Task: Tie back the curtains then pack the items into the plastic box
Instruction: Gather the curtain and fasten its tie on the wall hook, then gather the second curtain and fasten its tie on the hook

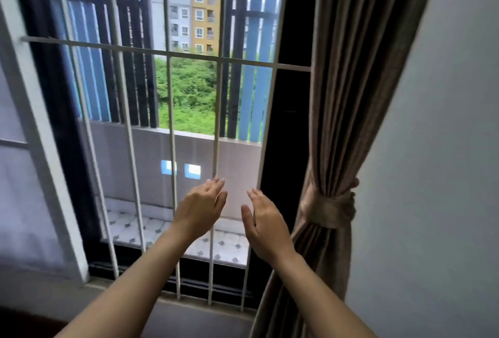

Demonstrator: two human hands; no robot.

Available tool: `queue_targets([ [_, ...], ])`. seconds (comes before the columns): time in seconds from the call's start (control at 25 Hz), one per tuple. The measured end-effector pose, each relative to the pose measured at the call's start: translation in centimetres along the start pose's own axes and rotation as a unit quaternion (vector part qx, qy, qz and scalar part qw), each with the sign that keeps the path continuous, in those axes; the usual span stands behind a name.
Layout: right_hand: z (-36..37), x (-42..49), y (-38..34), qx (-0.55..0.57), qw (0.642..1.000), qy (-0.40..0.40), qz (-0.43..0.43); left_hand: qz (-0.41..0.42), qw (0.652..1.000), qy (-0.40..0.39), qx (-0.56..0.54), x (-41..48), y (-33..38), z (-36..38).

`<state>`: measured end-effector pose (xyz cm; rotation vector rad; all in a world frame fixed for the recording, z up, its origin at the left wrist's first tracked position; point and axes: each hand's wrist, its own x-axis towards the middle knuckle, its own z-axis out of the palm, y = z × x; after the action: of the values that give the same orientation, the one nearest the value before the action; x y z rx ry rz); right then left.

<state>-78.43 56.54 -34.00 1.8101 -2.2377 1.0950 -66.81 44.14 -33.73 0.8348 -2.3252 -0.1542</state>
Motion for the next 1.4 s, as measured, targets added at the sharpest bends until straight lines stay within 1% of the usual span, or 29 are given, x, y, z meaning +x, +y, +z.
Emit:
queue_targets([
  [0.08, 2.3, 3.7, -1.6, -0.015, 0.999, -0.034, -0.023, -0.039, 0.997, -0.031, 0.051, 1.2, -3.6, -2.1],
  [0.2, 6.0, 9.4, -5.2, -0.017, 0.996, -0.058, -0.072, -0.106, 0.987, -0.060, 0.108, 3.0, -9.6, -5.4],
  [0.32, 9.0, 14.0, -9.6, -0.008, 0.986, -0.096, -0.134, -0.165, 0.971, -0.069, 0.162, 4.3, -14.7, -9.6],
  [0.48, 11.5, 18.7, -16.9, -0.003, 0.967, -0.148, -0.207, -0.229, 0.946, -0.073, 0.217, 5.0, -20.0, -17.6],
  [0.64, 14.2, 22.3, -25.0, 0.020, 0.943, -0.178, -0.280, -0.264, 0.922, -0.052, 0.280, 4.3, -25.7, -25.2],
  [0.84, 21.2, 25.2, -36.0, 0.057, 0.912, -0.194, -0.357, -0.341, 0.880, -0.025, 0.330, 0.1, -35.3, -33.3],
  [0.96, 26.9, 26.6, -43.1, 0.066, 0.899, -0.218, -0.373, -0.388, 0.848, -0.027, 0.361, -3.3, -41.2, -38.3],
  [1.04, 30.1, 27.0, -47.6, 0.078, 0.895, -0.208, -0.386, -0.405, 0.833, -0.027, 0.377, -5.2, -44.6, -41.5],
  [1.12, 33.4, 26.7, -52.6, 0.101, 0.887, -0.220, -0.392, -0.427, 0.813, -0.037, 0.394, -7.7, -47.8, -44.6],
  [1.32, 40.1, 25.1, -62.3, 0.129, 0.866, -0.259, -0.408, -0.492, 0.781, -0.050, 0.382, -14.0, -54.3, -49.6],
  [1.4, 42.9, 24.4, -65.7, 0.137, 0.862, -0.276, -0.401, -0.516, 0.770, -0.033, 0.373, -16.3, -56.8, -51.3],
])
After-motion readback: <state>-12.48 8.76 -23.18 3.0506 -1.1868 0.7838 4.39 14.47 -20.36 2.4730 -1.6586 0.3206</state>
